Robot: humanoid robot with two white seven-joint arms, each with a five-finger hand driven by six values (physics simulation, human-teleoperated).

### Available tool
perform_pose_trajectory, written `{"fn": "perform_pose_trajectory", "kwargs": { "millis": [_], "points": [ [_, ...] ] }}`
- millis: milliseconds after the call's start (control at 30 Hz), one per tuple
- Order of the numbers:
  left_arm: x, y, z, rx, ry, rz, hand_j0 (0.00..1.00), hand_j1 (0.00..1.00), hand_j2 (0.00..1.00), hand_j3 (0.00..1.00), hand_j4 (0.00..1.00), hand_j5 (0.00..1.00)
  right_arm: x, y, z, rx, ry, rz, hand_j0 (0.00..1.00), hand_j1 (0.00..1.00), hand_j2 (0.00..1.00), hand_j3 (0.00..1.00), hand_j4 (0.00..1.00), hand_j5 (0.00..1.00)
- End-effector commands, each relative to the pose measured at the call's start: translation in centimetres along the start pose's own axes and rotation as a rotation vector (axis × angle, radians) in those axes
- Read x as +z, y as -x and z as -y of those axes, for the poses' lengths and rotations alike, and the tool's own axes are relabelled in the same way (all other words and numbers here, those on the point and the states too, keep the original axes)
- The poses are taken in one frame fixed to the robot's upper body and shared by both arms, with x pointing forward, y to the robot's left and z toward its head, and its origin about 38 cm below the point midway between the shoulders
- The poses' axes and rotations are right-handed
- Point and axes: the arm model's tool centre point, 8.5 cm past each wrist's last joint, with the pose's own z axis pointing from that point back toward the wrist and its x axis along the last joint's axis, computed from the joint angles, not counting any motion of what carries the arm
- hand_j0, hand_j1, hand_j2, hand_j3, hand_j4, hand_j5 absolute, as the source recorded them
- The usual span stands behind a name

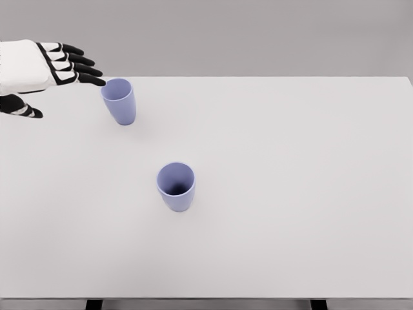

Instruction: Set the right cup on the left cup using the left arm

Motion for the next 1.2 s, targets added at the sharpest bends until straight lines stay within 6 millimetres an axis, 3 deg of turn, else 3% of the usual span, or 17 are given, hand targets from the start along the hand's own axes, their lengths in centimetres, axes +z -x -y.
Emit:
{"fn": "perform_pose_trajectory", "kwargs": {
  "millis": [0,133,367,600,933,1167],
  "points": [
    [-0.9,-0.3,0.3,0.013,-0.007,0.024,1.0,1.0,1.0,1.0,1.0,1.0,0.0,0.0,0.0,-0.001,0.0,0.0,1.0,1.0,1.0,1.0,1.0,1.0],
    [-5.8,-1.8,3.0,0.019,-0.016,0.099,1.0,1.0,1.0,1.0,1.0,1.0,0.0,0.0,0.0,-0.001,0.0,0.0,1.0,1.0,1.0,1.0,1.0,1.0],
    [-7.6,-2.7,2.8,0.033,-0.059,0.145,1.0,1.0,1.0,1.0,1.0,1.0,0.0,0.0,0.0,-0.002,0.0,0.001,1.0,1.0,1.0,1.0,1.0,1.0],
    [-10.4,-4.2,4.4,0.034,-0.03,0.199,1.0,1.0,1.0,1.0,1.0,1.0,0.0,0.0,0.0,-0.001,0.0,0.0,1.0,1.0,1.0,1.0,1.0,1.0],
    [-11.4,-4.9,5.4,0.022,0.004,0.214,1.0,1.0,1.0,1.0,1.0,1.0,0.0,0.0,0.0,-0.001,0.0,0.0,1.0,1.0,1.0,1.0,1.0,1.0],
    [-13.4,-6.2,6.2,0.007,0.027,0.256,1.0,1.0,1.0,1.0,1.0,1.0,0.0,0.0,0.0,-0.001,0.0,0.0,1.0,1.0,1.0,1.0,1.0,1.0]
  ]
}}
